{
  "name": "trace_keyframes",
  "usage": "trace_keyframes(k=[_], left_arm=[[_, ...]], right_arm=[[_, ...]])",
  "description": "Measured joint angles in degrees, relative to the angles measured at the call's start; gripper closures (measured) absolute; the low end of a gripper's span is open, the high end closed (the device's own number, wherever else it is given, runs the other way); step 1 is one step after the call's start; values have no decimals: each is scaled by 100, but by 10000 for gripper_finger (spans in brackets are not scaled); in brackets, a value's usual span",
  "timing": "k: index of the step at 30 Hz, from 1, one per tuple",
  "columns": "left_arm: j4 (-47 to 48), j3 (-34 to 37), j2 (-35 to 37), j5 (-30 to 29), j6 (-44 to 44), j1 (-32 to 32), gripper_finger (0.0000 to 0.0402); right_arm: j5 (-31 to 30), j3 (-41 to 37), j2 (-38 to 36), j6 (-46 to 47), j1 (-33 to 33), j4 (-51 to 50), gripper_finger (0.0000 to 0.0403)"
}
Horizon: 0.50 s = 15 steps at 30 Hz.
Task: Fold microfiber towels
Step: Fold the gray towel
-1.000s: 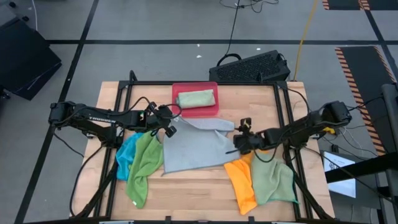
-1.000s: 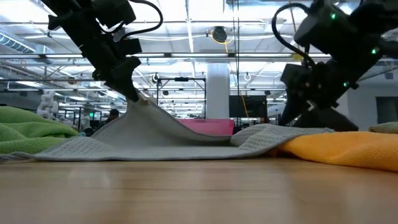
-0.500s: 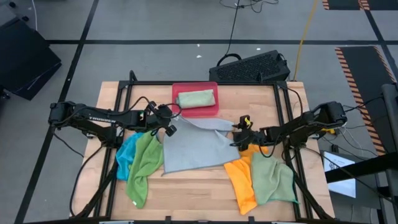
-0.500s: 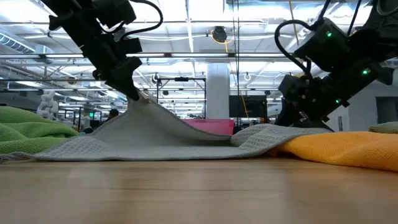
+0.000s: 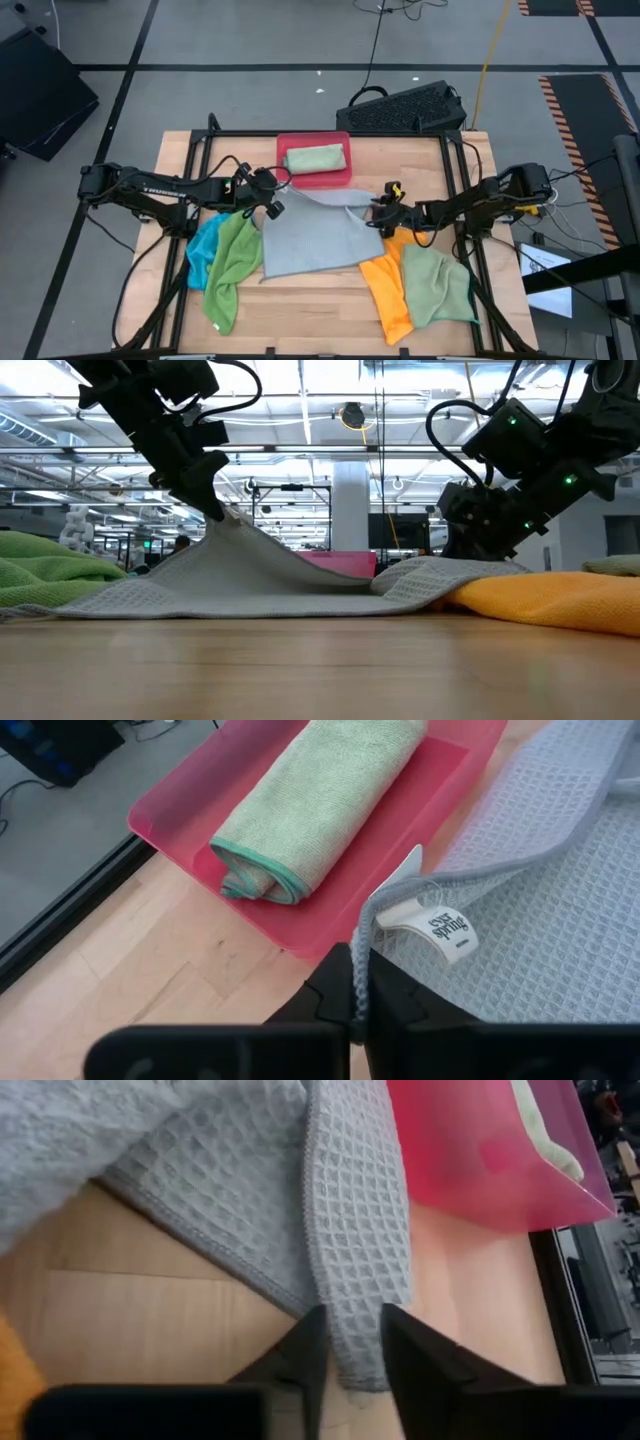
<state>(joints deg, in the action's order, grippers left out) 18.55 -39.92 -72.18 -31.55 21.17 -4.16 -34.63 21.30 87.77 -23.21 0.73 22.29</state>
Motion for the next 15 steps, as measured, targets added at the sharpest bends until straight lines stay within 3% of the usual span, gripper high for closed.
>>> trace_keyframes(k=[5, 11, 15], left_arm=[[0, 0, 0, 0, -16, 0, 386], [2, 0, 0, 2, -120, 0, 391], [2, 0, -2, 0, -143, -7, 385]], right_arm=[[-422, 63, -3, -87, 0, -30, 397], [-582, 275, -277, -122, -4, -322, 400], [-148, 476, -673, 294, -172, -797, 401]])
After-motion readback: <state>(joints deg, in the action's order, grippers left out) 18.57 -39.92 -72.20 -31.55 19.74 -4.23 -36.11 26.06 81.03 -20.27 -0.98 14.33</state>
